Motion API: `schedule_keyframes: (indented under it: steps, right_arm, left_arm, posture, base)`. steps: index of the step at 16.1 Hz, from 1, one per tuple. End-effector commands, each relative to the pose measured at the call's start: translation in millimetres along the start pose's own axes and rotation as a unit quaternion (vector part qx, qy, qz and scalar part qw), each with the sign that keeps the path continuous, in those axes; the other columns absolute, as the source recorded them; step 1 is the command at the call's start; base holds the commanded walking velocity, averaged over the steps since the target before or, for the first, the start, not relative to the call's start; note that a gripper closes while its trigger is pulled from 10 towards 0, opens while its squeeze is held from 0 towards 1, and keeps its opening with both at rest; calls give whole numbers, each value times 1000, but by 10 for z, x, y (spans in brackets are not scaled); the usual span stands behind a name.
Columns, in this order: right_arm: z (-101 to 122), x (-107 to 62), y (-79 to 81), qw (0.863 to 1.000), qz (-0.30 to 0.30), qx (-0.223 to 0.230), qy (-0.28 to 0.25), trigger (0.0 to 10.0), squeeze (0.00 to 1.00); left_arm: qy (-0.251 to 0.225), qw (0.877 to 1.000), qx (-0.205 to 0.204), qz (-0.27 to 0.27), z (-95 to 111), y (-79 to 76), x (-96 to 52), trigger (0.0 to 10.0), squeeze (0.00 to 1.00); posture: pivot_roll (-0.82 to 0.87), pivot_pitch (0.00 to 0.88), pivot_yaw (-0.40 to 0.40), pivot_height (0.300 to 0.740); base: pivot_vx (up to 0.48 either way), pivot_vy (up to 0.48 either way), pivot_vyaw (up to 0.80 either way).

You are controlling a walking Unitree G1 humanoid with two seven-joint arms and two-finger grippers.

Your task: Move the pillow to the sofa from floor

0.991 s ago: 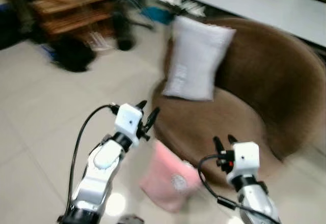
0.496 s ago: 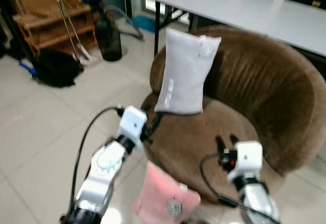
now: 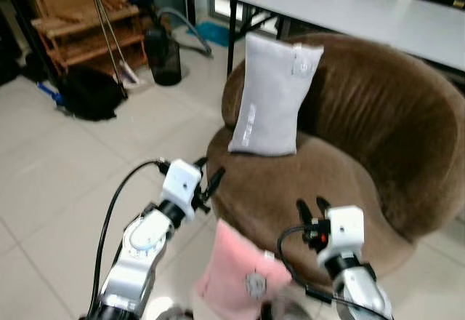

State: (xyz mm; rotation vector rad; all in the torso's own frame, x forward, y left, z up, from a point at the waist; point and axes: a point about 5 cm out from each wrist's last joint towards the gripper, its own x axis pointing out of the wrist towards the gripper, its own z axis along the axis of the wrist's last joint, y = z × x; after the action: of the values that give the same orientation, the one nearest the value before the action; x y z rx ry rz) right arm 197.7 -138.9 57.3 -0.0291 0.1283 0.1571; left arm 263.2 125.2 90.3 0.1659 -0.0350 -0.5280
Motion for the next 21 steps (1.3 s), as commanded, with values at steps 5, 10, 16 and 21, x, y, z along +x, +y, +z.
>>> schedule_keyframes:
  steps: [5, 10, 16, 21]
  right_arm:
    - [-24, 11, 5, 1000, 11, -1, 8, 10000, 0]
    - [-128, 32, -34, 999, 1, 18, 36, 10000, 816]
    - [-210, 163, -216, 997, -57, 54, 26, 10000, 1000]
    - [-334, 278, -242, 994, -61, 68, 55, 10000, 1000]
  left_arm:
    - [5, 1000, 6, 14, -56, 16, -85, 10000, 0]
    - [19, 986, -48, 157, -216, 299, -330, 10000, 0]
    - [8, 982, -56, 181, -240, 325, -516, 10000, 1000]
    - [15, 985, -48, 166, -236, 239, -510, 10000, 1000]
  posture:
    - [6, 41, -39, 595]
    - [12, 56, -54, 565]
    - [33, 72, -85, 565]
    - [54, 86, -116, 565]
  base:
    - [0, 0, 0]
    - [0, 0, 0]
    - [0, 0, 0]
    - [0, 0, 0]
